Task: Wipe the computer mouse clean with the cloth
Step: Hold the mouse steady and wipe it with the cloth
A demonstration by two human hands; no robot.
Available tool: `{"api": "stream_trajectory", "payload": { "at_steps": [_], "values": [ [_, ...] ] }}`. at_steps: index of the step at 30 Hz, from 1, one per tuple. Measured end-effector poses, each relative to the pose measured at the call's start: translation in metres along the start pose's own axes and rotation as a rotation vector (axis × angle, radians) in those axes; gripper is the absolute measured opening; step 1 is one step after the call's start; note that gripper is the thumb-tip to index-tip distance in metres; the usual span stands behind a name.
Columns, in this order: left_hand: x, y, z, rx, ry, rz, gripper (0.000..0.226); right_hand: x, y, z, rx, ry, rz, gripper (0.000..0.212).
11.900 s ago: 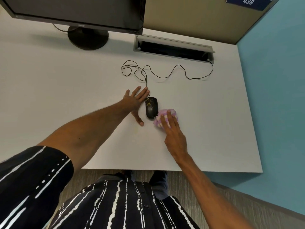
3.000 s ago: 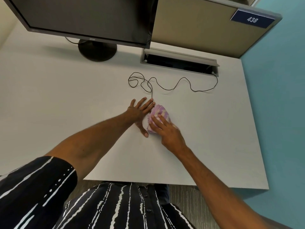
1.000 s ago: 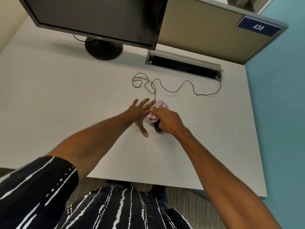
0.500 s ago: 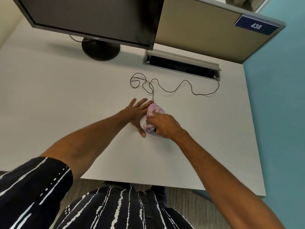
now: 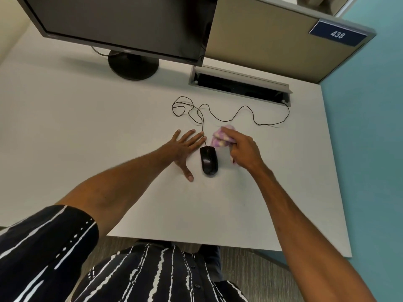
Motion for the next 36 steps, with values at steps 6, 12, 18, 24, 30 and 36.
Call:
{"api": "stream_trajectory", "payload": {
  "at_steps": [6,12,18,24,30,36],
  "values": [
    [-0.002,0.000,0.000,0.028,-0.003,0.006,0.169,-0.070,0.000,0.033,0.175,-0.125,0.251,0.068],
    [-0.001,0.001,0.000,0.043,0.008,0.020,0.173,-0.081,-0.033,0.009,0.191,-0.119,0.158,0.073],
    [0.000,0.000,0.000,0.033,-0.003,-0.001,0.174,-0.054,-0.039,-0.024,0.027,0.057,0.176,0.069],
    [0.001,0.000,0.000,0.037,0.013,-0.006,0.173,-0.031,-0.006,-0.003,0.023,0.104,0.039,0.062],
    [-0.002,0.003,0.001,0.053,0.009,0.011,0.170,-0.073,0.016,0.012,-0.022,-0.093,0.203,0.072],
    [0.003,0.005,0.003,0.088,0.054,0.015,0.174,-0.084,-0.022,-0.006,0.032,-0.142,0.119,0.069]
  ]
}}
Point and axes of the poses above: each hand's wrist, its own y-axis towards the middle knuckle, its own x-axis out of the back of the hand, z = x × y, the point moved 10 cm from there along y, towards the middle knuckle, and after that the axes turned 6 degrees about z, right-handed, at the moved point
